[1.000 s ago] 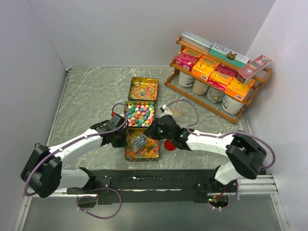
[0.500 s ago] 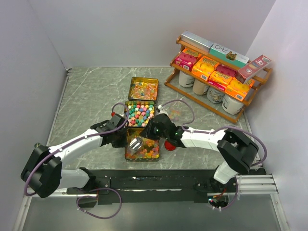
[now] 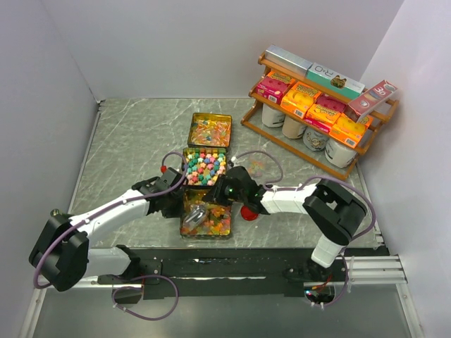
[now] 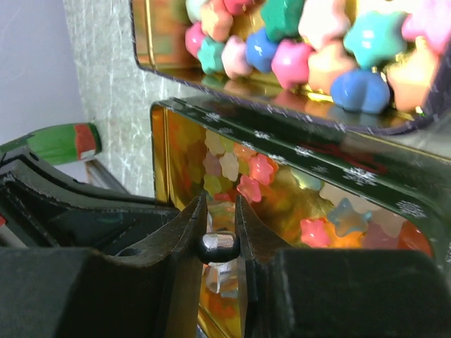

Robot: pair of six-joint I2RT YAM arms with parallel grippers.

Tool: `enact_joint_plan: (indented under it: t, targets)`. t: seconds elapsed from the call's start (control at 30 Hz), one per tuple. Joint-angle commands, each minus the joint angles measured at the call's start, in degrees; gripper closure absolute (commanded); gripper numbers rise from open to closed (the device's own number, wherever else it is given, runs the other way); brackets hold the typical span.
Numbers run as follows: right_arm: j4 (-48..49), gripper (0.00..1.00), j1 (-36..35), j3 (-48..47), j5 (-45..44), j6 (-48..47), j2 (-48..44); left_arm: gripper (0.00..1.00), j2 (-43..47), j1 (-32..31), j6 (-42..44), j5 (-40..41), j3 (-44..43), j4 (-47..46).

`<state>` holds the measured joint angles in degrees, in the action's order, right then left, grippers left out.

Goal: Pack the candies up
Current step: Scoop the fake candies from the storage box.

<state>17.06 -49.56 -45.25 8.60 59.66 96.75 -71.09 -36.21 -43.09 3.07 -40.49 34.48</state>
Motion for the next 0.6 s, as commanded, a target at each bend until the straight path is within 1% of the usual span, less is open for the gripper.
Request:
enact_joint_plan:
  t: [0.0,0.13,0.2,0.27,0.4,0.53,0.57]
  targets:
    - [-4.24,1.00,-2.03,6.31,8.18,-1.22,2.48,0.99,0.43,0.08,-3.75,2.29,-0.03,-4.25]
    - [7.17,1.00,-1.86,10.70,8.01,3.52,1.69,0.99,0.60,0.17,-4.19,2.29,-0.03,-3.81]
    - [10.53,1.00,-1.86,12.20,6.96,4.85,1.34,0.99,0.78,0.08,-4.11,2.55,0.06,-3.19]
    - [11.07,1.00,-1.77,12.65,6.26,6.34,0.72,0.99,1.04,0.17,-3.93,3.08,-0.12,-2.93]
    - [7.03,1.00,-1.51,11.24,5.90,7.13,-1.73,0.99,1.57,0.08,-3.84,3.61,0.15,-2.49]
    - [7.80,1.00,-0.54,11.94,5.64,8.71,-4.11,0.99,2.09,0.17,-3.84,4.49,0.24,-2.22]
    - [8.34,1.00,-0.36,12.90,5.55,9.16,-4.46,0.96,2.10,0.17,-3.84,4.75,0.24,-2.22]
